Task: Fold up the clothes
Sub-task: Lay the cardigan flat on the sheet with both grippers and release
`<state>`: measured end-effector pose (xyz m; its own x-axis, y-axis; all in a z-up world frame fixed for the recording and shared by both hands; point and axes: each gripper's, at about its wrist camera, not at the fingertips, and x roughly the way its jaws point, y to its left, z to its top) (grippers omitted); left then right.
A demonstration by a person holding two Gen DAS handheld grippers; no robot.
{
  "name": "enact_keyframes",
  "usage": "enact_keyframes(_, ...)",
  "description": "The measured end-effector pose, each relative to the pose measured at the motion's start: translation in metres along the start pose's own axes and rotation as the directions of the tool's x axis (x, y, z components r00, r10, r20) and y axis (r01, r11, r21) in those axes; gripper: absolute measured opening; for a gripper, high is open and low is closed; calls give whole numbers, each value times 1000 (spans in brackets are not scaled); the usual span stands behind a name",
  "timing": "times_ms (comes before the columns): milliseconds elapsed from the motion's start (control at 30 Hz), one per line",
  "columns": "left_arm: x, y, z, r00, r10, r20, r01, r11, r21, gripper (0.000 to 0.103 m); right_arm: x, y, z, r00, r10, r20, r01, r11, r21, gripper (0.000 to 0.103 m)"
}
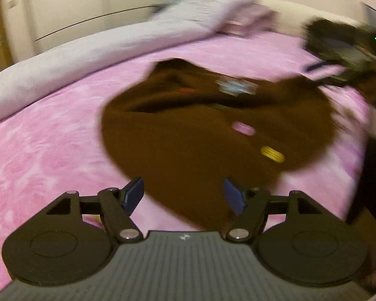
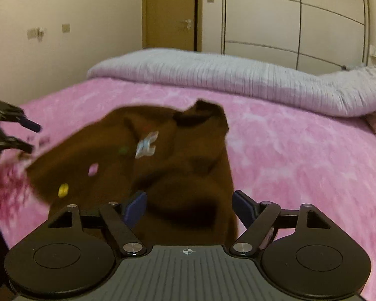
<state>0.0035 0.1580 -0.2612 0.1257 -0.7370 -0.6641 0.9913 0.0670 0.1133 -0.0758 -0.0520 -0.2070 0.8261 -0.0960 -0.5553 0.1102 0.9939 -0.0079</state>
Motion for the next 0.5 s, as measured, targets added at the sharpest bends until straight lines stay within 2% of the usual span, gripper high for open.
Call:
enact_keyframes(100, 17, -31, -11, 997, 36, -65, -28, 992, 127, 66, 13, 3, -17, 996, -64, -62, 66, 997, 34, 78)
enact_keyframes(167, 31, -45, -13, 992, 91, -92, -70, 975, 210, 66, 13, -3, -23, 991, -93, -98, 106, 985, 134, 78)
enact_keyframes(233, 39, -47, -9, 990, 126, -66, -109, 970, 217, 66, 3, -9, -27, 993, -66, -95, 88, 964, 250, 78)
enact_keyframes(300, 48, -40, -4, 987, 148, -63, -135, 975, 175, 65, -9, -10, -33, 995, -27, -93, 54, 953, 298, 78)
enact_keyframes(333, 53, -37, -2, 987, 150, -63, -139, 978, 155, 59, -12, -9, -37, 995, -5, -98, 36, 947, 319, 78)
enact_keyframes(433, 61, -33, 5, 988, 140, -66, -129, 981, 146, 8, -2, -16, -50, 990, 85, -112, -26, 895, 445, 78)
enact_keyframes(467, 60, -34, 9, 985, 163, -61, -151, 975, 164, 8, -2, -17, -51, 992, 92, -89, -41, 886, 463, 78)
enact_keyframes(500, 57, -34, 13, 982, 179, -53, -167, 970, 176, 7, -2, -18, -53, 993, 101, -66, -56, 875, 481, 54)
